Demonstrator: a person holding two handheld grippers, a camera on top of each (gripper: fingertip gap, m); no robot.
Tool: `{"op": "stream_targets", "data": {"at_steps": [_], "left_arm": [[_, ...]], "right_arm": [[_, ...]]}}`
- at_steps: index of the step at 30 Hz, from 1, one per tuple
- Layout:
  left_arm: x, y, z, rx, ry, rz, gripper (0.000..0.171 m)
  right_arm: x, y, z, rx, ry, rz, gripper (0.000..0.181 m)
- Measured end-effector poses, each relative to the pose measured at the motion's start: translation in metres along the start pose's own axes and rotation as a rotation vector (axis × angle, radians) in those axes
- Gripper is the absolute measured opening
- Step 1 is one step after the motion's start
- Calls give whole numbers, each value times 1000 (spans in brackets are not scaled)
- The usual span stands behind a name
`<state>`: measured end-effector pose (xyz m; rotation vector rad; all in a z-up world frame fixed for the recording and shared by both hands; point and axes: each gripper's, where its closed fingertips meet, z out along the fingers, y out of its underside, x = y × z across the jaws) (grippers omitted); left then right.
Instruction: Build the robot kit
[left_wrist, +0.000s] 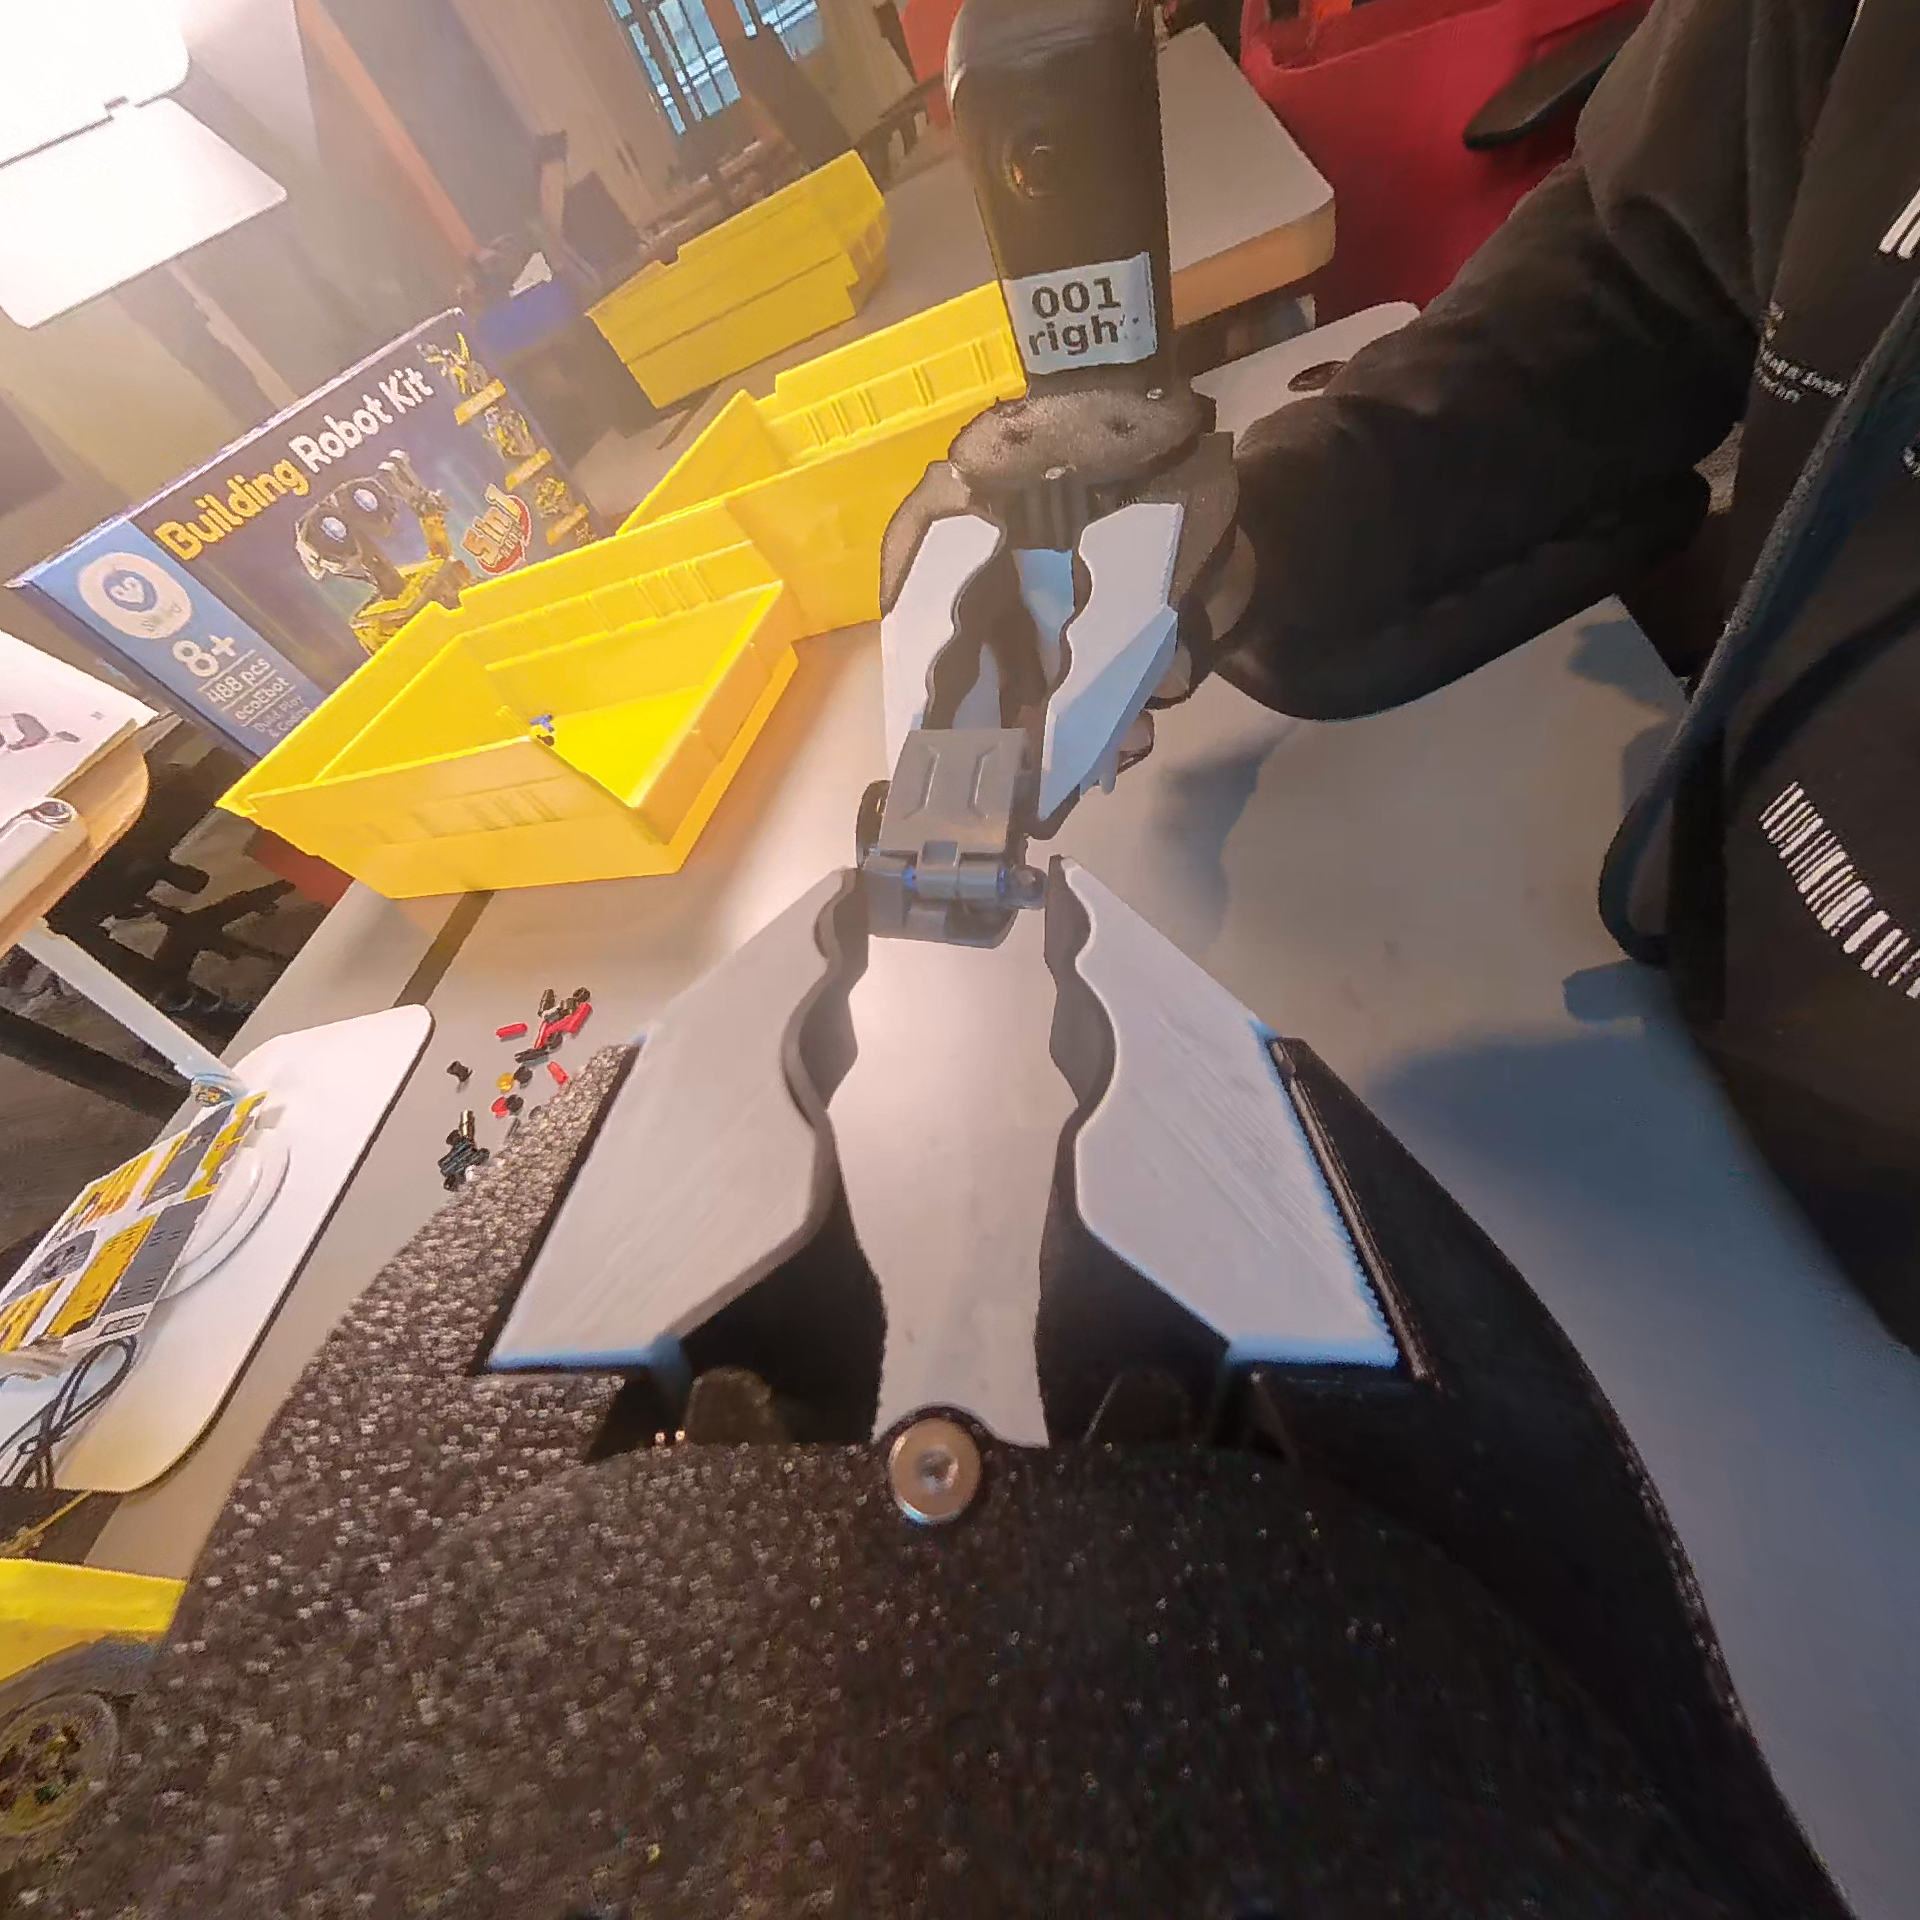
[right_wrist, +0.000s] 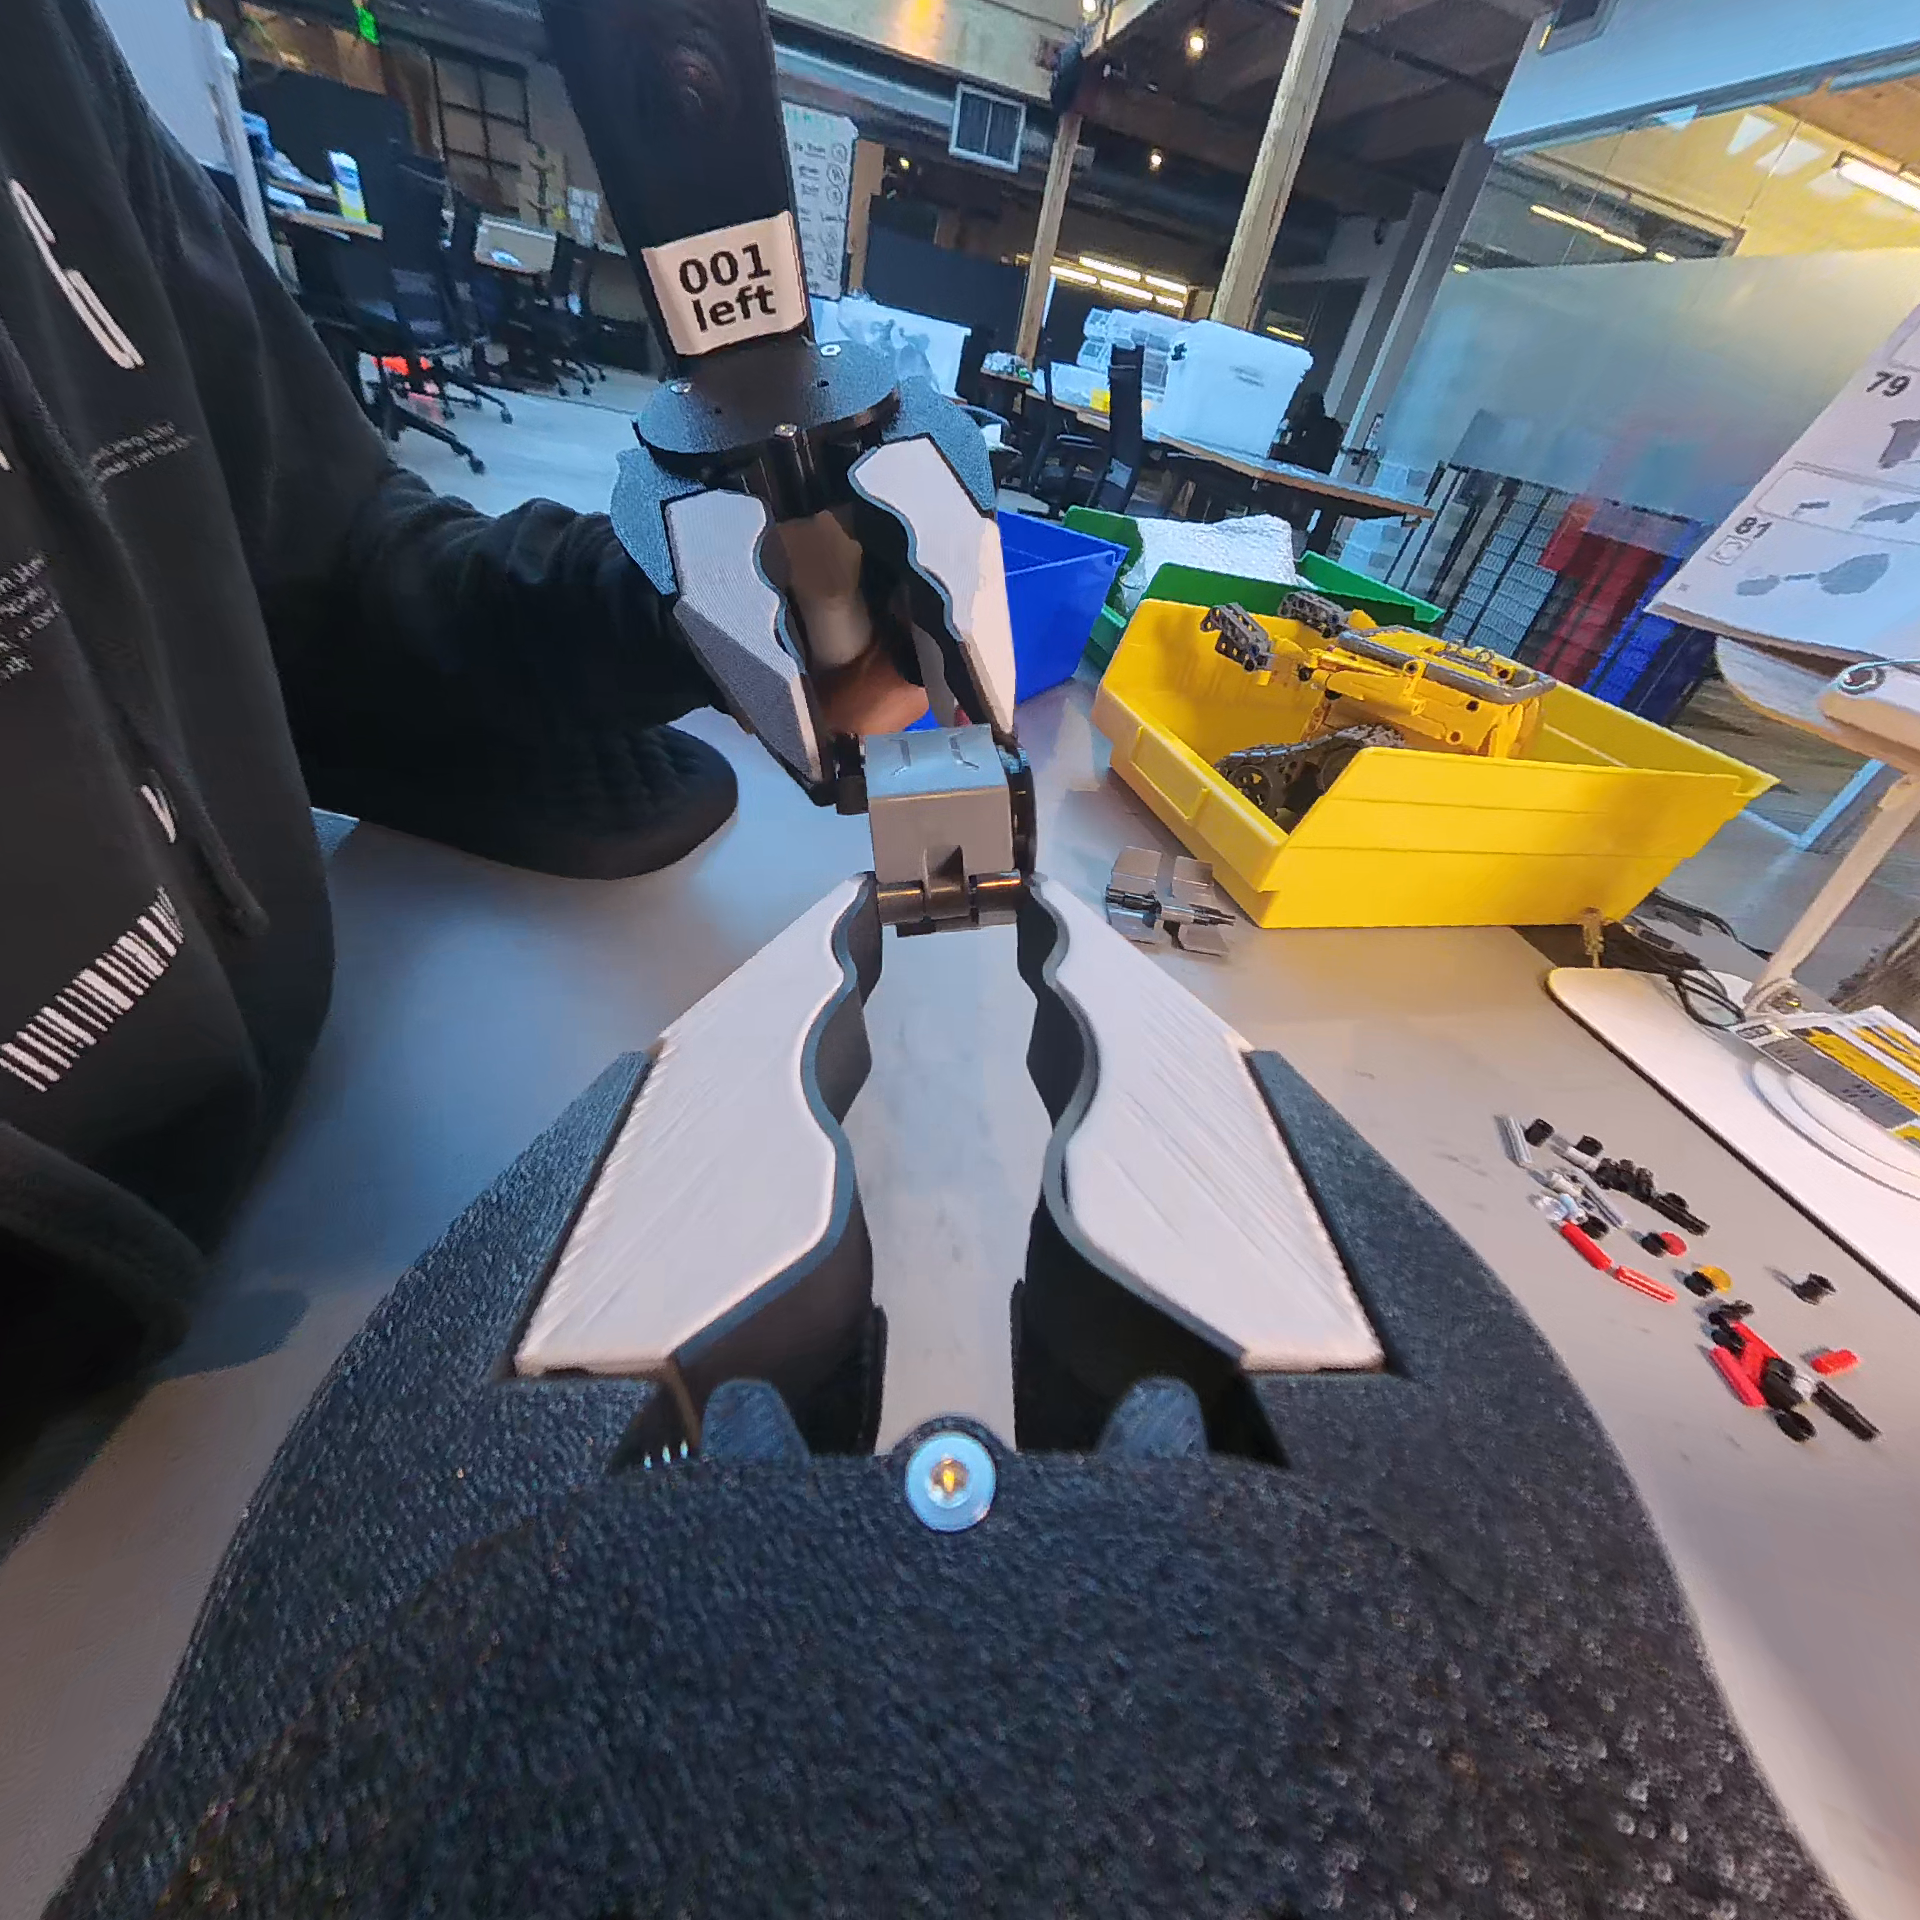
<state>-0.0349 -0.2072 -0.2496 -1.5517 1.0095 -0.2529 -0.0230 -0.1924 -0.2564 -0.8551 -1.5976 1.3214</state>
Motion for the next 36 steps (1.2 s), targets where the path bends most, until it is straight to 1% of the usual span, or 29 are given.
{"op": "stream_targets", "data": {"at_steps": [6,9,10,12,16,17,19,21,24,27,28,31,32,34,35,36], "left_arm": [[-3,-2,0,-21,-21,-13,32],[-3,-7,-1,-7,-15,-51,31],[-4,-9,-1,3,-15,-70,26],[-6,-15,-3,28,-16,-88,24],[-7,-20,-4,63,-19,-83,26],[-6,-20,-3,76,-9,-92,27],[-4,-14,-1,64,9,-84,31],[-4,-14,-2,89,2,-59,35],[-7,-8,-3,76,-14,-25,46],[-2,0,3,39,-3,16,50],[1,0,4,34,-3,40,49],[1,1,6,17,-33,94,32],[1,0,6,24,-47,114,29],[3,0,6,34,-25,94,33],[5,-1,6,54,5,44,37],[5,-4,4,91,25,-15,38]], "right_arm": [[2,-3,0,-2,34,-25,25],[2,-5,-1,16,38,-4,24],[0,-5,0,11,32,0,24],[-2,-7,2,35,35,23,25],[0,-14,0,66,34,31,25],[1,-14,-1,65,38,17,25],[2,-11,-2,36,37,-14,25],[3,-13,-3,30,61,-76,26],[4,-15,-5,28,87,-150,26],[1,-18,-4,39,103,-227,26],[-1,-19,-4,36,118,-289,26],[-3,-22,-4,19,196,-496,26],[-3,-23,-4,5,234,-589,26],[-3,-26,-4,-22,295,-746,26],[-4,-26,-4,-31,314,-792,26],[-4,-26,-3,-43,331,-838,26]]}}
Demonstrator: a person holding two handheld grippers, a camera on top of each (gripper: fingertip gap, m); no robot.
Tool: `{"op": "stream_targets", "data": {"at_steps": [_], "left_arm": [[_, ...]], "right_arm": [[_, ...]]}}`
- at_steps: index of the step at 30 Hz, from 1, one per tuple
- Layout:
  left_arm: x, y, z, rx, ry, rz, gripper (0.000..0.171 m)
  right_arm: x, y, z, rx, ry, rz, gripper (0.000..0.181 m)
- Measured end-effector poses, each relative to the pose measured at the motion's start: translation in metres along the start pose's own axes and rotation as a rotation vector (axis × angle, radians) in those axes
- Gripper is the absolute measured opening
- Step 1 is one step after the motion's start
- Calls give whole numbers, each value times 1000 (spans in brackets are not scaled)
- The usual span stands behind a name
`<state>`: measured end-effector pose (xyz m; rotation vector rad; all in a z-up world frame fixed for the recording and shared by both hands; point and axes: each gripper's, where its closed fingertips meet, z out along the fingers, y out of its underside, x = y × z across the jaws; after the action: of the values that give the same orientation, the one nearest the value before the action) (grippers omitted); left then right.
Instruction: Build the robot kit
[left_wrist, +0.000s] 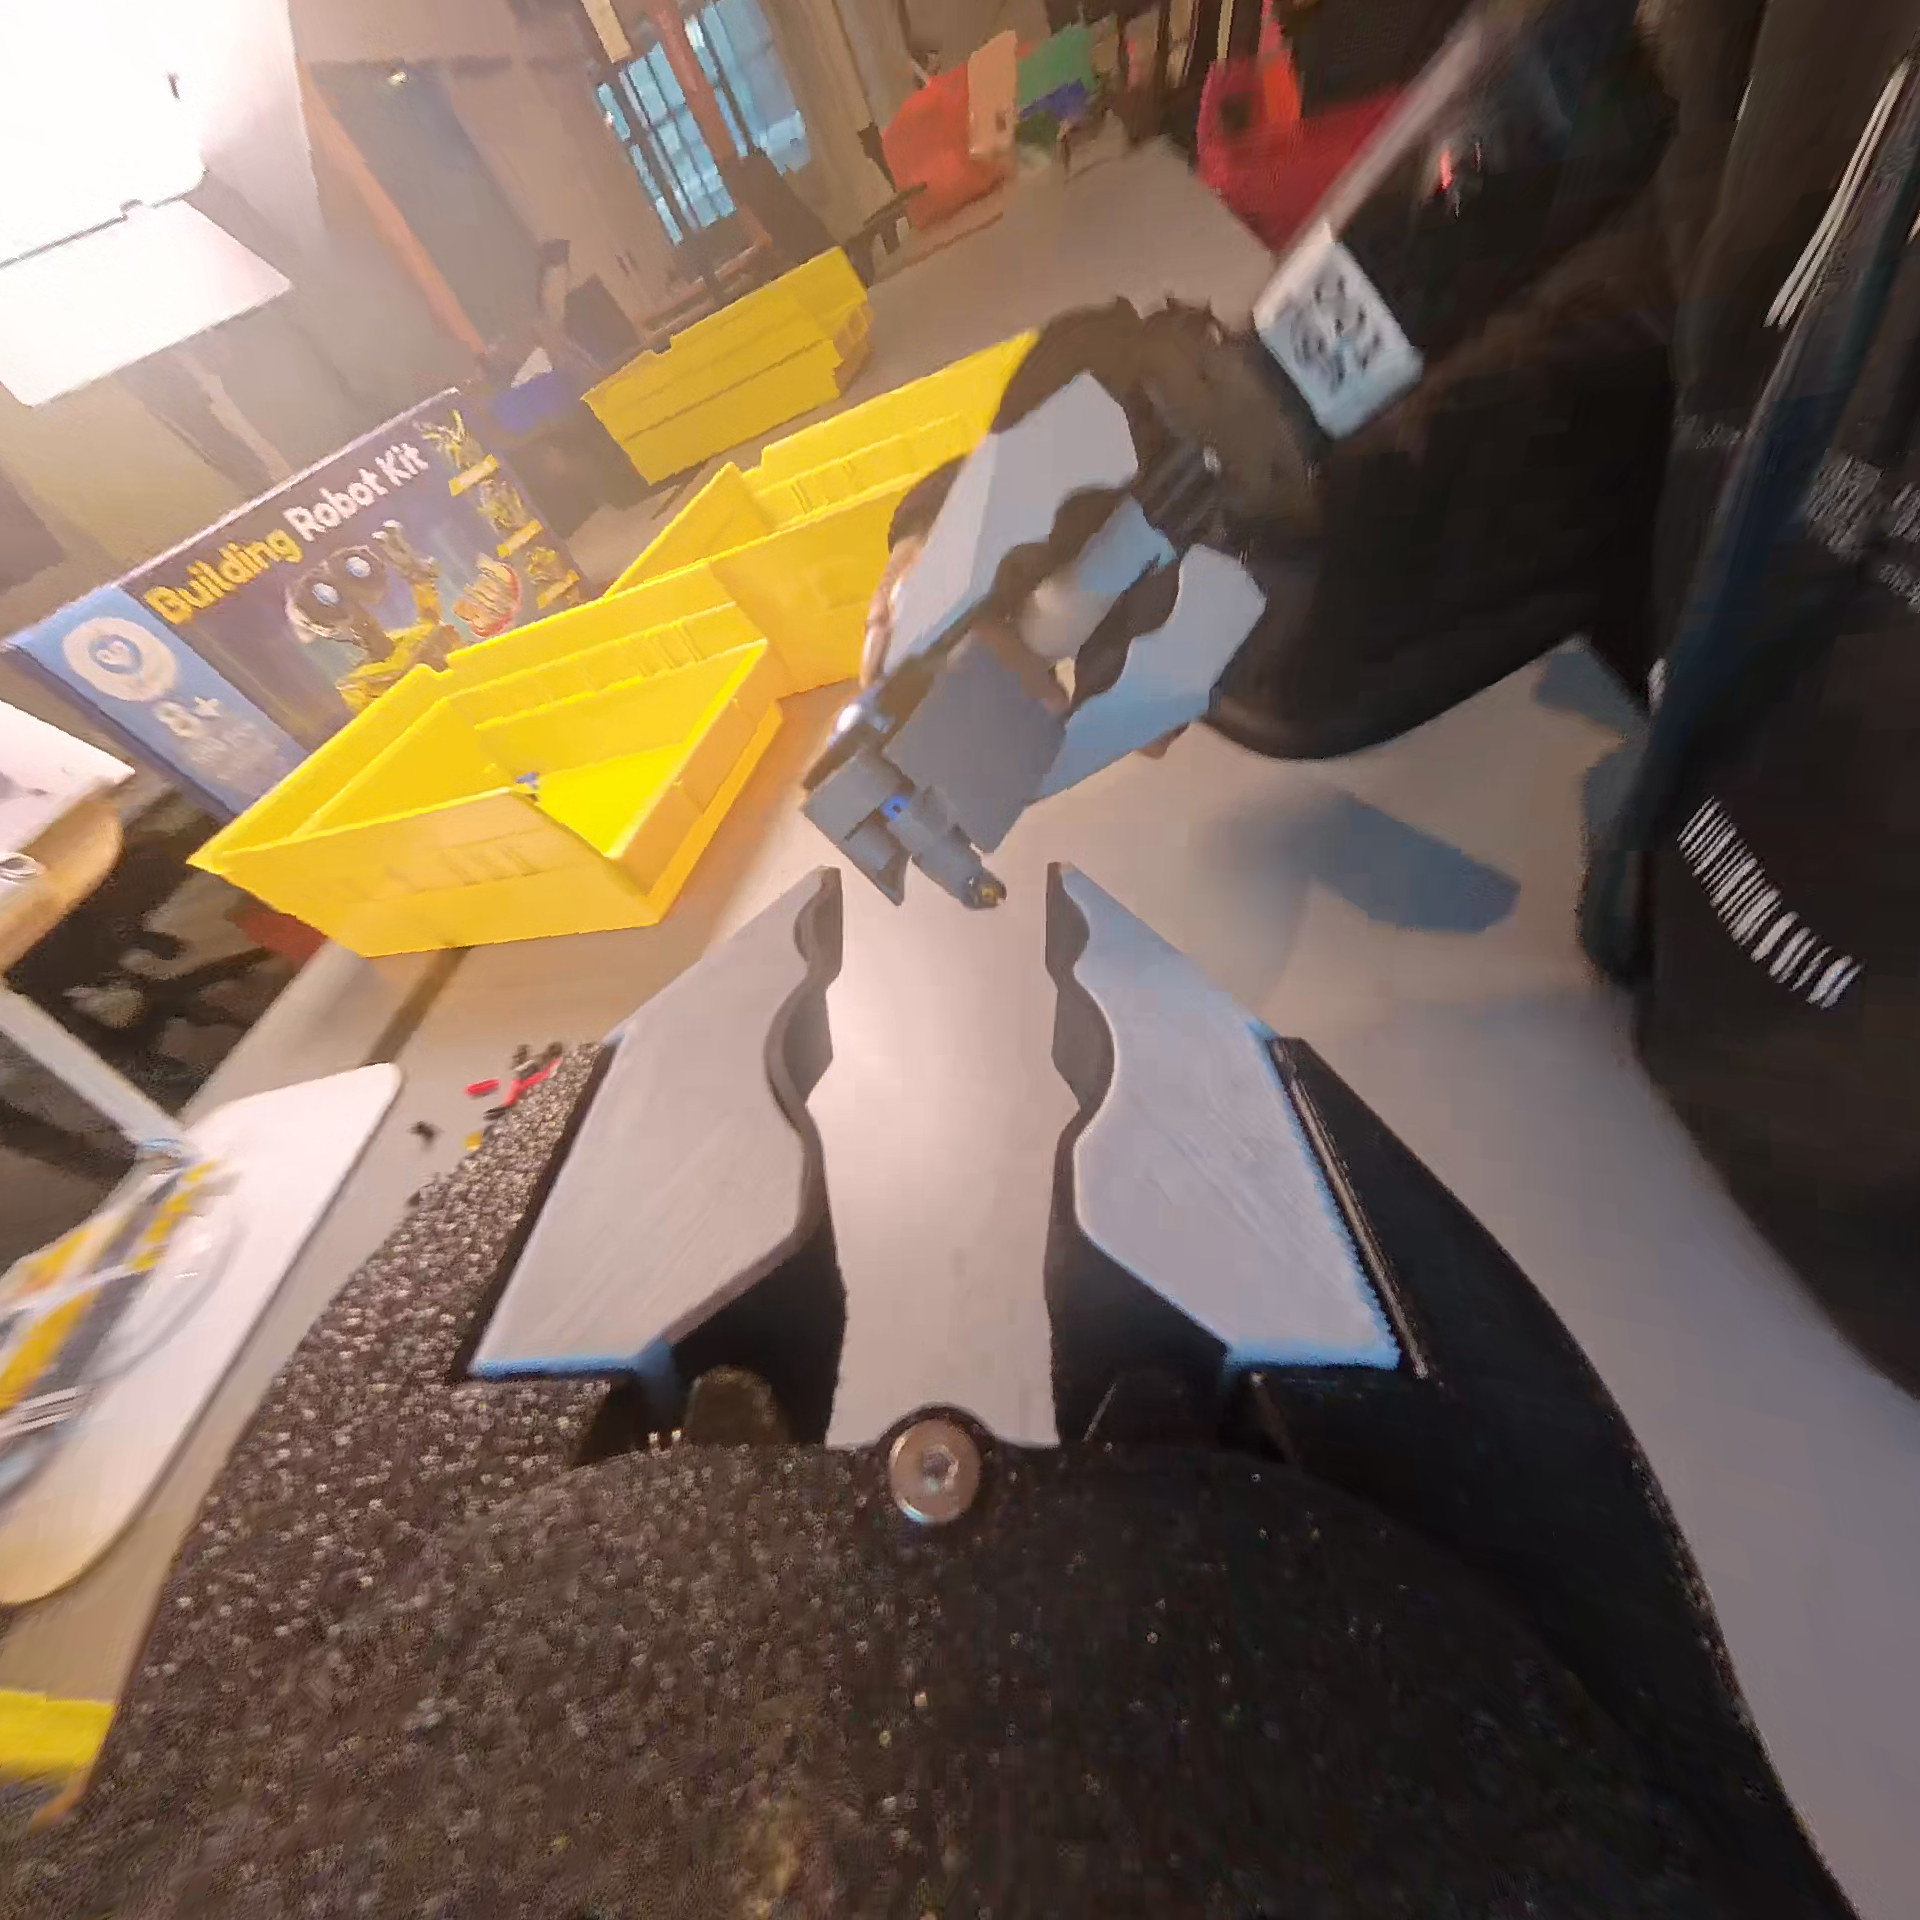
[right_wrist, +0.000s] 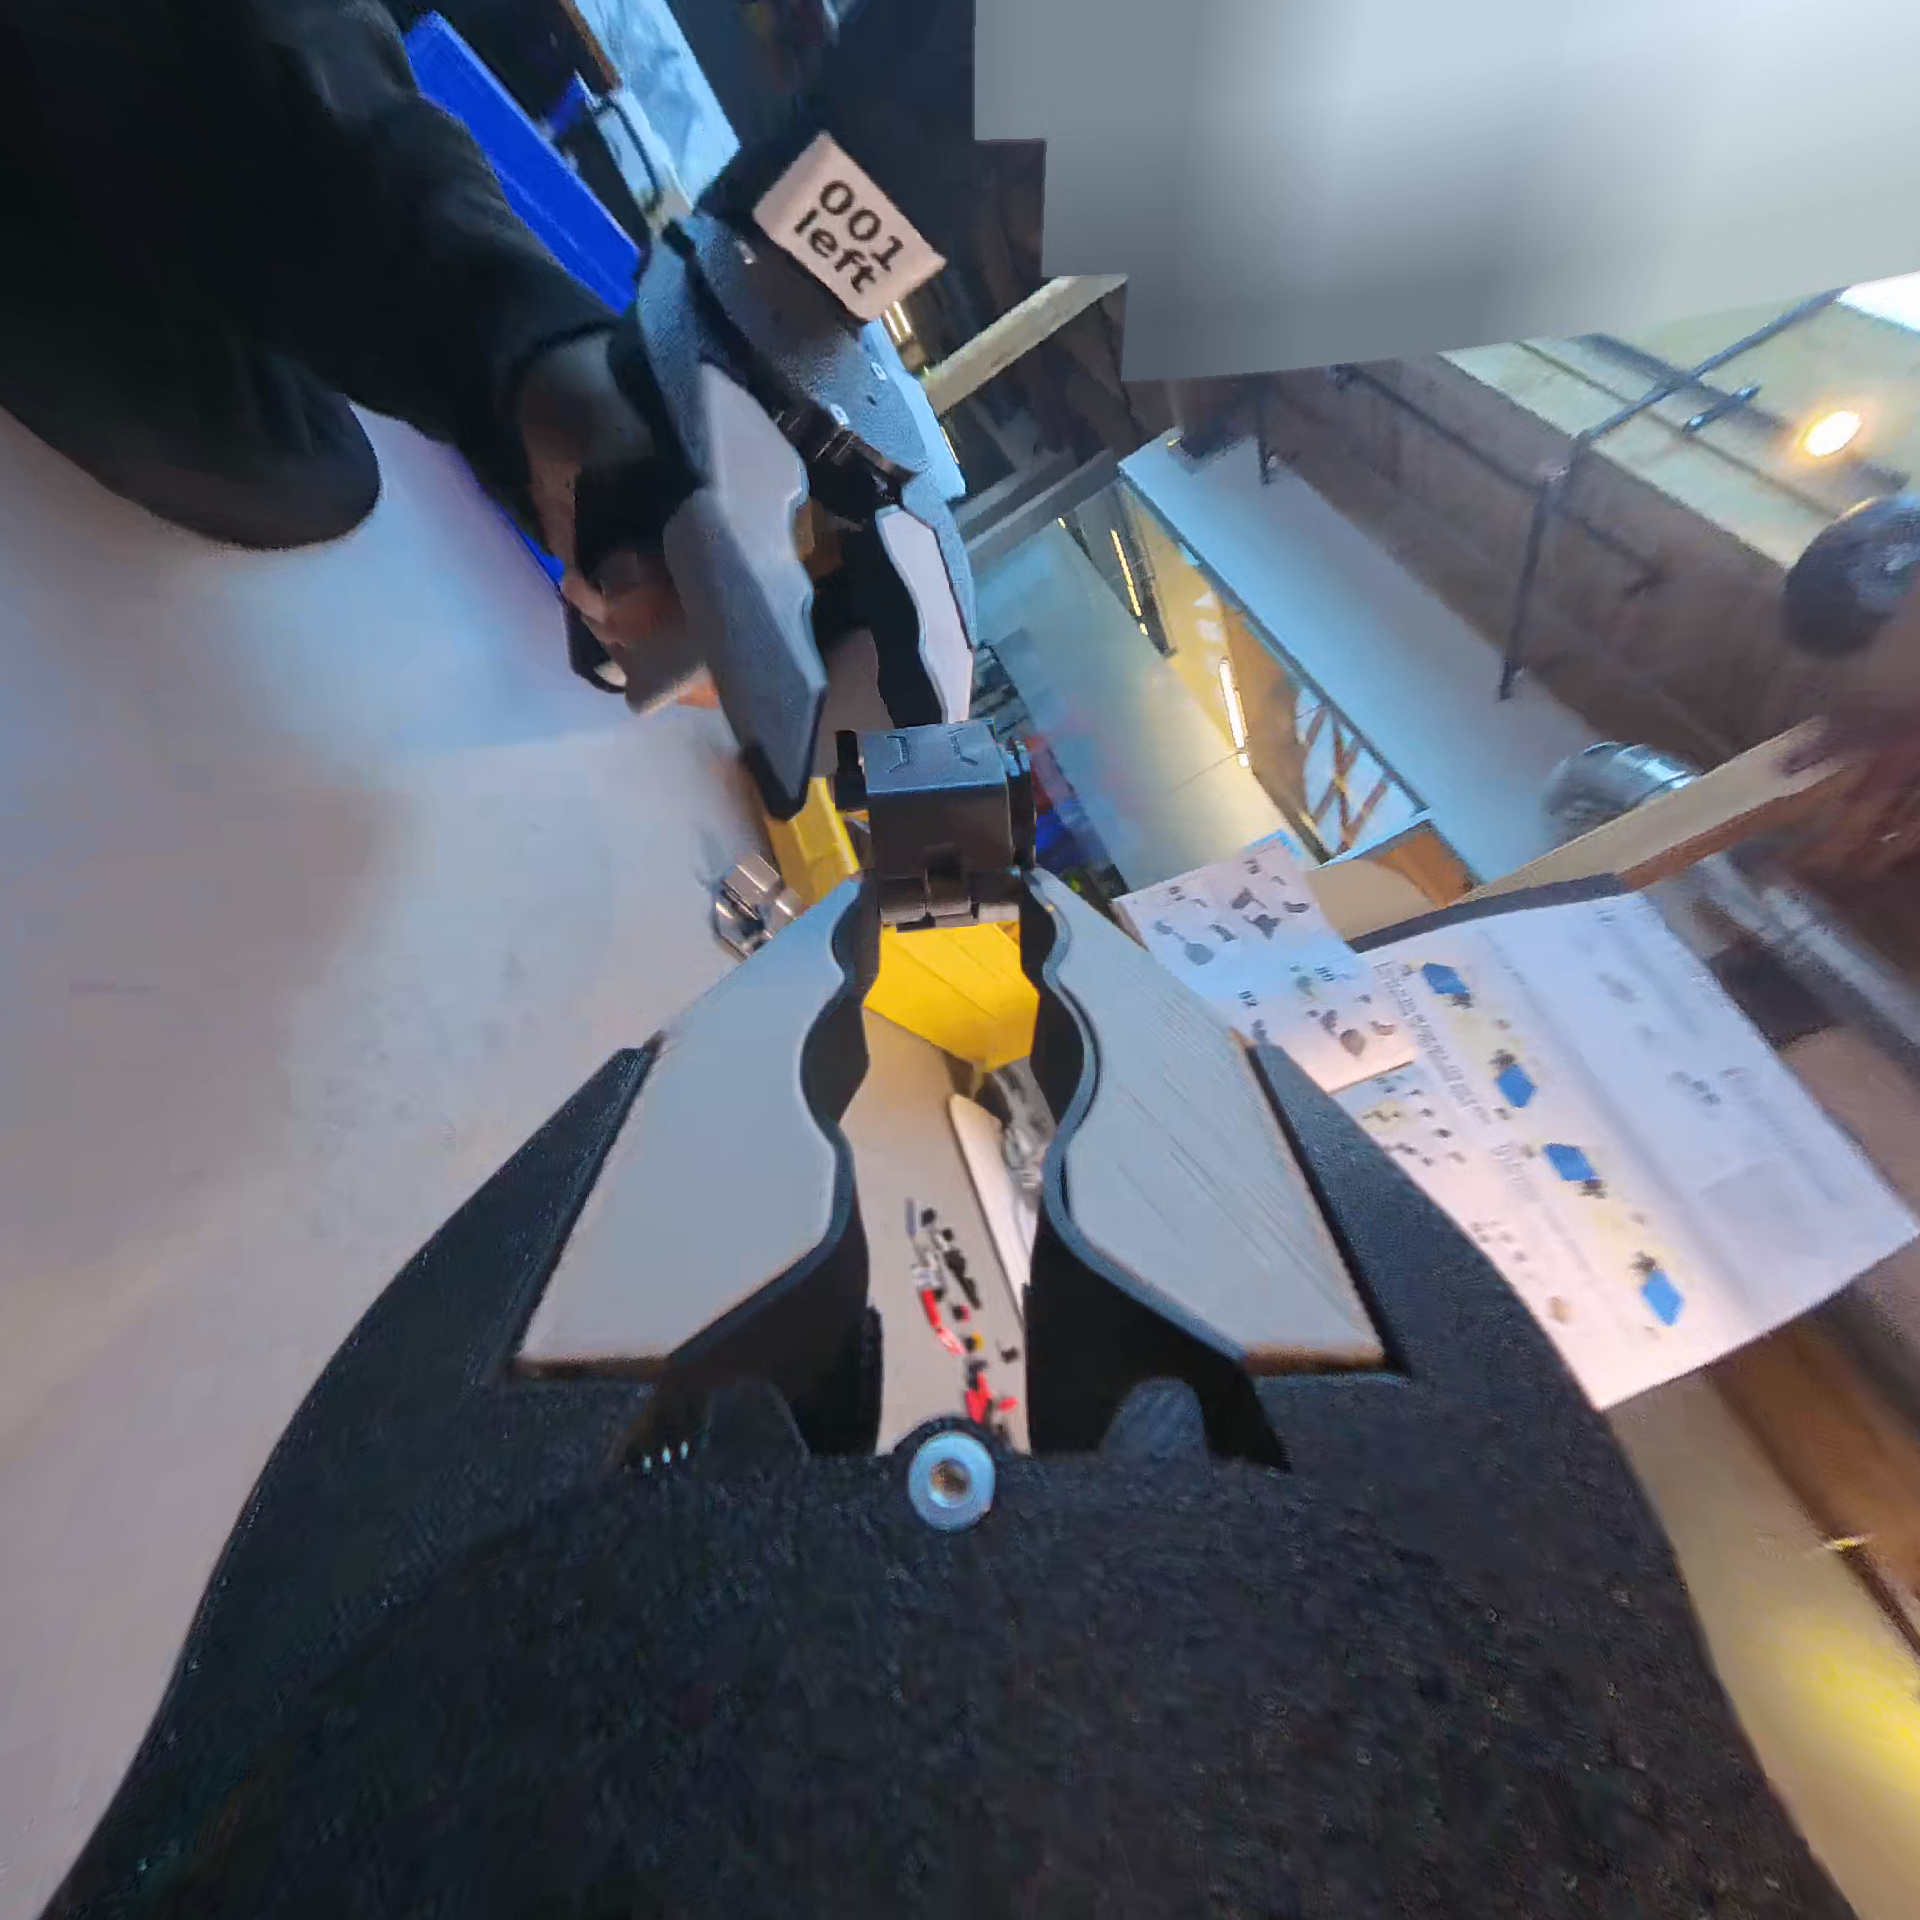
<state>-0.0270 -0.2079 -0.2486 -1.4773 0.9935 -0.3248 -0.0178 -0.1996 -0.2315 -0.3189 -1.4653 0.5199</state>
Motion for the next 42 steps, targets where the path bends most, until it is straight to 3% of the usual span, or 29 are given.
{"op": "stream_targets", "data": {"at_steps": [4,6,11,14,18,22,31,34,36,38,42], "left_arm": [[1,-11,-1,105,104,-256,46],[3,-7,3,82,107,-272,41],[-2,-6,2,41,-10,-67,39],[-6,-5,1,1,-109,115,39],[-9,-8,-1,-9,-169,231,39],[-7,-9,1,-3,-183,297,39],[-1,-4,7,-14,-173,334,39],[-1,-2,7,12,-137,239,38],[-2,-2,5,53,-78,83,43],[-5,1,3,95,13,-179,55],[-13,-10,6,249,178,-692,58]], "right_arm": [[-4,0,2,-24,27,-159,26],[-9,1,4,-38,26,-200,25],[-8,8,6,-38,9,-67,31],[-8,14,5,-25,-53,151,42],[-10,10,5,35,-144,438,55],[-8,3,6,98,-197,655,54],[-11,2,8,97,-213,721,37],[-10,3,8,95,-203,698,37],[-5,6,8,85,-158,654,37],[2,11,7,57,-98,572,36],[6,16,7,-10,-15,358,37]]}}
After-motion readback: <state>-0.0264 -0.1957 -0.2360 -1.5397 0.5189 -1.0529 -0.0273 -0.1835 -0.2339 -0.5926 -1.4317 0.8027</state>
